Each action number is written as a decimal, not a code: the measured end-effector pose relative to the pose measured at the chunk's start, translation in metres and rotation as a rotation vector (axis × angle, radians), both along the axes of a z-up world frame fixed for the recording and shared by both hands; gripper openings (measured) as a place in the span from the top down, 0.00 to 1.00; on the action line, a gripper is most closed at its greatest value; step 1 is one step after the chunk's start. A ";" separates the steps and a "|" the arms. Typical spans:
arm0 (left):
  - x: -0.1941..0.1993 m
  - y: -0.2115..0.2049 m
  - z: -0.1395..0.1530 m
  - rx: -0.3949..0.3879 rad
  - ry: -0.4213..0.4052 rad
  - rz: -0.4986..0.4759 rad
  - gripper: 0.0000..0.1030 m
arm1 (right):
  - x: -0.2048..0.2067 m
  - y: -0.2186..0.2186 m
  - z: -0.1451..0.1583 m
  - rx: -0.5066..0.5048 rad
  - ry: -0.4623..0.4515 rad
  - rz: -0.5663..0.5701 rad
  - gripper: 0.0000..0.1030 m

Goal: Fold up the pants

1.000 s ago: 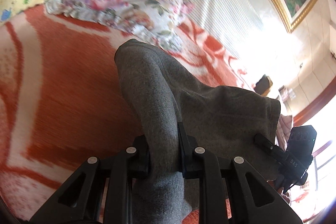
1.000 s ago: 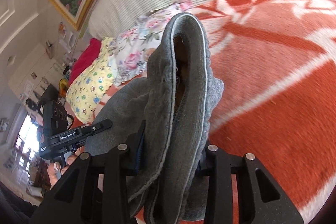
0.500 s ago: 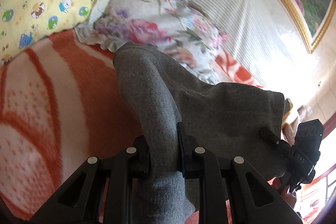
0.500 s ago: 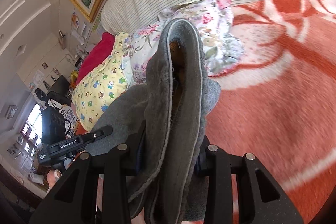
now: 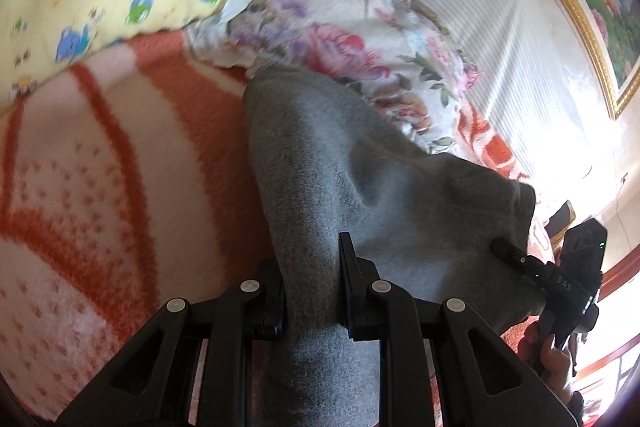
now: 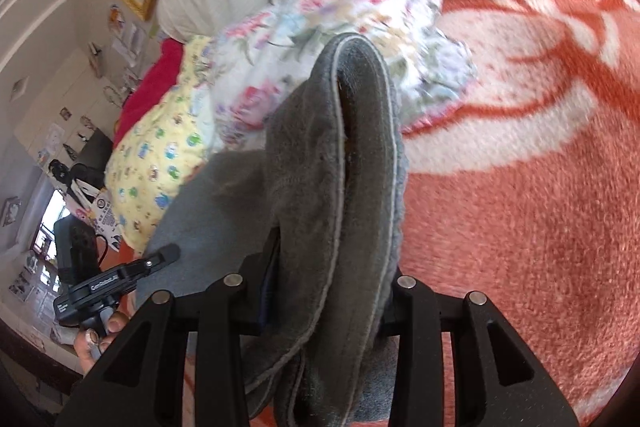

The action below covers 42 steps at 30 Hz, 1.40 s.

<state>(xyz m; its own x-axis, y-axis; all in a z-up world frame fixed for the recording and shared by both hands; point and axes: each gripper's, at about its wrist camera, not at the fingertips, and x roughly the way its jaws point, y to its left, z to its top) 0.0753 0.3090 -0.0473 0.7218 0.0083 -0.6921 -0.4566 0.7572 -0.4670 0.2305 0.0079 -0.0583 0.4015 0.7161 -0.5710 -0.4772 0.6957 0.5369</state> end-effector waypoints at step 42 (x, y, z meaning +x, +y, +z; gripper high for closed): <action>-0.056 -0.088 0.041 0.255 0.081 -0.058 0.43 | -0.112 -0.012 0.053 -0.157 -0.228 0.062 0.14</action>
<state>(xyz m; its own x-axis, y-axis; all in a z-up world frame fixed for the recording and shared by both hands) 0.0192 0.2209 -0.0067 0.6686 0.1498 -0.7283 -0.4368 0.8718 -0.2218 0.1187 -0.0038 -0.0050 0.4905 0.6533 -0.5767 -0.6171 0.7277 0.2994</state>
